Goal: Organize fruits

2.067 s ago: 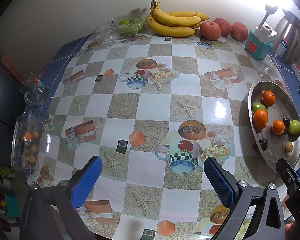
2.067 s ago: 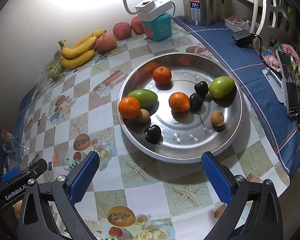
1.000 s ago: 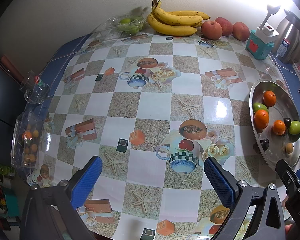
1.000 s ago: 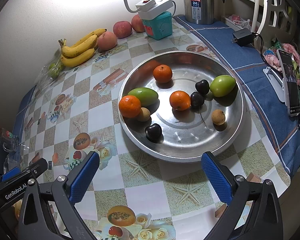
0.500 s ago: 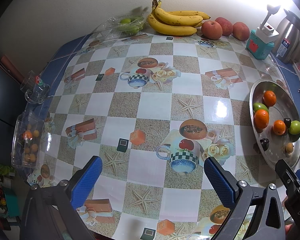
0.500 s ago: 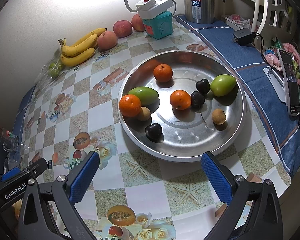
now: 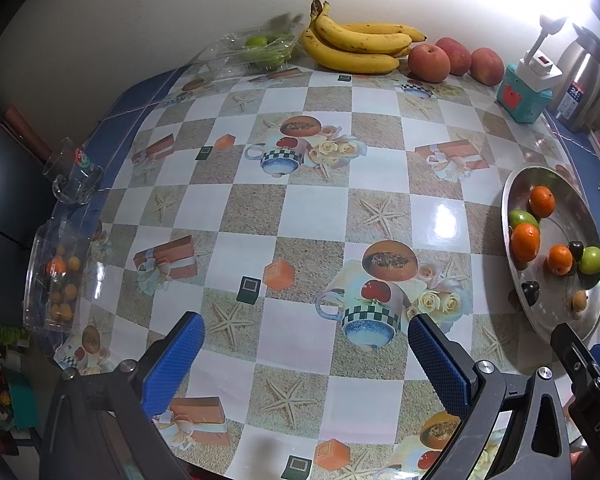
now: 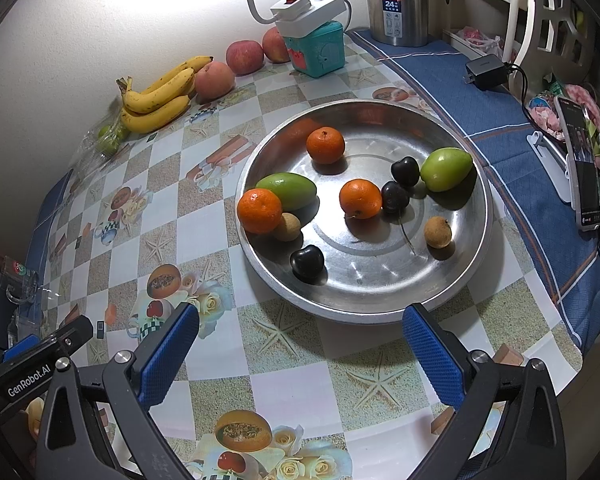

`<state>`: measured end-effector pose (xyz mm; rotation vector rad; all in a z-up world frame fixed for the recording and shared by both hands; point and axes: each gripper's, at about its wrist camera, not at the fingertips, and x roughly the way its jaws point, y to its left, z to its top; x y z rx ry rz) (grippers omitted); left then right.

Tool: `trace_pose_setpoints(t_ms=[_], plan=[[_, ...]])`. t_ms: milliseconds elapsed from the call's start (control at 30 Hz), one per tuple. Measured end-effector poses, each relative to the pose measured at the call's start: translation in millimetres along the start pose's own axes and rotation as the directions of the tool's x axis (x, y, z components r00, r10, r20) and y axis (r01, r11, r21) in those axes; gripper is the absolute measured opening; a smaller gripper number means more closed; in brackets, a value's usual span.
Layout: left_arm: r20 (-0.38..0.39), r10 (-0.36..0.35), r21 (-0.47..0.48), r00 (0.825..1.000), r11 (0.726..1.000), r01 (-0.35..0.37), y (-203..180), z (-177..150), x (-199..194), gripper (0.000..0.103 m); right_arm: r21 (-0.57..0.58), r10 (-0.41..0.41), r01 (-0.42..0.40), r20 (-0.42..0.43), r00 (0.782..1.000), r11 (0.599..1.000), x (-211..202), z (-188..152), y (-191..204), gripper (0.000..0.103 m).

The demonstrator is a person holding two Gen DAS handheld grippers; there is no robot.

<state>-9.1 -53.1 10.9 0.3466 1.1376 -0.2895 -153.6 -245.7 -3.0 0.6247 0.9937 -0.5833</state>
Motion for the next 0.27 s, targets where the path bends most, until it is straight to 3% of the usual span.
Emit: trace_pose_setpoints(t_ms=[267], plan=[[0.035,0.010,0.009,0.999,1.000,-0.010,-4.5,0.9,-7.3,0.103,0.000,0.002,-0.002,-0.003,1.000,1.000,1.0,-2.1,1.0,0.102]])
